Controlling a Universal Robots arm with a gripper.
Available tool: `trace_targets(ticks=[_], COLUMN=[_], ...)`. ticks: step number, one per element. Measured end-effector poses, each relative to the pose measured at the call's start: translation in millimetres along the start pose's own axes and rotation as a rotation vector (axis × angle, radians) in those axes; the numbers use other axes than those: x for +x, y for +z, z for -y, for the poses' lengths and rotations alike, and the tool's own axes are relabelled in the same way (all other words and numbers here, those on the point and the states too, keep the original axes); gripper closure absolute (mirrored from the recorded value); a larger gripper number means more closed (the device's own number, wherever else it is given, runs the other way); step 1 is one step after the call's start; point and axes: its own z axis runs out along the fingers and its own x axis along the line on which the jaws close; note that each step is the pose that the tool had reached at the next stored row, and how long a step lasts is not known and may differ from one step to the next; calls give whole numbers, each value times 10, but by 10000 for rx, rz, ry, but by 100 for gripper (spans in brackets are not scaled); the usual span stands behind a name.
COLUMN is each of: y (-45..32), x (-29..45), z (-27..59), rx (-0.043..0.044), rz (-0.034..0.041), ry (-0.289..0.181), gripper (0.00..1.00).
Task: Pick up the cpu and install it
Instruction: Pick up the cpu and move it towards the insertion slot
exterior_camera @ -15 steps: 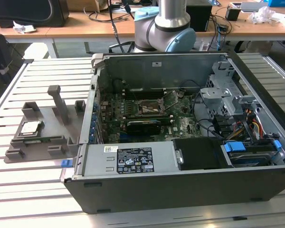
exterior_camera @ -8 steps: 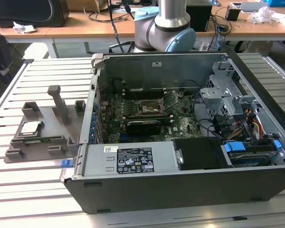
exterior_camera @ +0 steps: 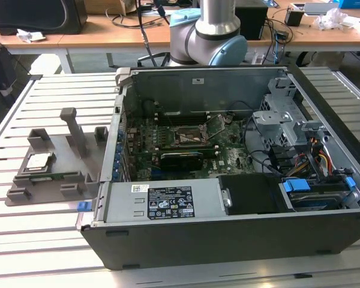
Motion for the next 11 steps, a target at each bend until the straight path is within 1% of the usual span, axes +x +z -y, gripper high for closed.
trace_targets(ticks=[11], y=[22], x=[1], z=[0], rx=[23], rz=[2], ry=[0], gripper=[34])
